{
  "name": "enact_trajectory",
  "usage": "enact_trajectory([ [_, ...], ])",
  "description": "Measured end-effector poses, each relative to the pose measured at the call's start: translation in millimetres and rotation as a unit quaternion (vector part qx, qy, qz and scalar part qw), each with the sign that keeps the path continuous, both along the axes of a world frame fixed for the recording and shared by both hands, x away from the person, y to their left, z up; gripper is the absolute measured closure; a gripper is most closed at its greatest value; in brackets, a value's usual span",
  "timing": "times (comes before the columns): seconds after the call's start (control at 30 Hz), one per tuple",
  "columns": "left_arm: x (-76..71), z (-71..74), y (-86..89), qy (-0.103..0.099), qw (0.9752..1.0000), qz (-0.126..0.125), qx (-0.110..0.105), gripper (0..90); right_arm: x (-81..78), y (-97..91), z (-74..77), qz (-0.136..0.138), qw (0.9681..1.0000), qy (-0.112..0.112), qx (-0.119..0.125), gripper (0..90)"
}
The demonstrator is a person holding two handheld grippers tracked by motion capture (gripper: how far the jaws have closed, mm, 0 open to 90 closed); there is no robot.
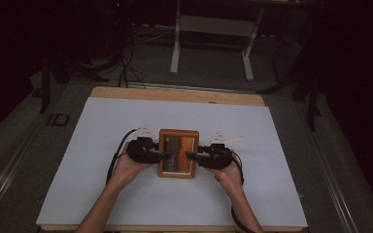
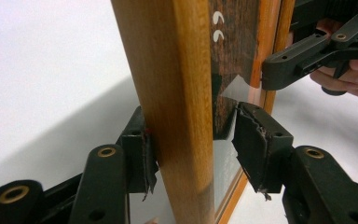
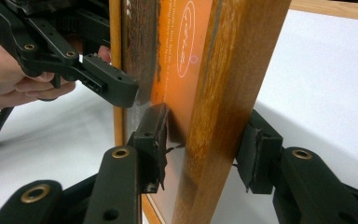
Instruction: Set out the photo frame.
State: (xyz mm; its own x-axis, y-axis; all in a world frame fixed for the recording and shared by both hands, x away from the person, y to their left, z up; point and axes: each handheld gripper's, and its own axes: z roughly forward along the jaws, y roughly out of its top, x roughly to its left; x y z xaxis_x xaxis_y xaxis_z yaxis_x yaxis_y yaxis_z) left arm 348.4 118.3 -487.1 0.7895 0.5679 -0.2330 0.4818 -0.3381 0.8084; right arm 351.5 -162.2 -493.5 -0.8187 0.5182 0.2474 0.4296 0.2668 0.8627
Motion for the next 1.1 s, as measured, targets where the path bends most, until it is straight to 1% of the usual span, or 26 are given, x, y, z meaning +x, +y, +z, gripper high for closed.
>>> enact_trajectory([
  [0.17,0.1,-0.5,-0.4,0.002,1.0,-0.001,0.004,49.8,-0.2,0.5,-0.4,-0.002,1.0,-0.002,-0.002,56.0],
  [0.33,-1.0,-0.4,-0.3,0.002,0.9999,-0.006,0.01,47.8,-0.4,1.5,-1.6,-0.006,0.9999,-0.003,-0.011,51.2],
  [0.47,-2.8,0.6,0.1,0.0,0.9999,-0.005,0.014,46.8,-0.1,0.0,-1.9,-0.008,0.9999,-0.002,-0.011,48.8],
  [0.73,-3.7,0.8,7.2,0.001,0.9999,0.003,0.015,46.8,-1.7,-3.4,1.0,-0.004,1.0,-0.004,-0.008,47.6],
  [0.77,-4.5,1.2,10.0,0.002,0.9999,0.004,0.013,46.8,-2.2,-3.9,1.4,-0.005,0.9999,-0.005,-0.01,47.5],
  [0.9,-7.0,4.4,14.1,-0.002,0.9999,0.009,0.011,46.8,-4.4,-8.6,5.2,-0.006,0.9999,-0.008,-0.011,46.5],
  [0.97,-8.7,6.8,15.8,-0.006,0.9998,0.01,0.013,46.8,-5.7,-10.3,7.5,-0.006,0.9998,-0.011,-0.014,46.3],
  [1.1,-12.7,11.3,19.6,-0.013,0.9998,0.013,0.011,46.6,-7.8,-14.0,11.7,-0.008,0.9997,-0.016,-0.016,45.6],
])
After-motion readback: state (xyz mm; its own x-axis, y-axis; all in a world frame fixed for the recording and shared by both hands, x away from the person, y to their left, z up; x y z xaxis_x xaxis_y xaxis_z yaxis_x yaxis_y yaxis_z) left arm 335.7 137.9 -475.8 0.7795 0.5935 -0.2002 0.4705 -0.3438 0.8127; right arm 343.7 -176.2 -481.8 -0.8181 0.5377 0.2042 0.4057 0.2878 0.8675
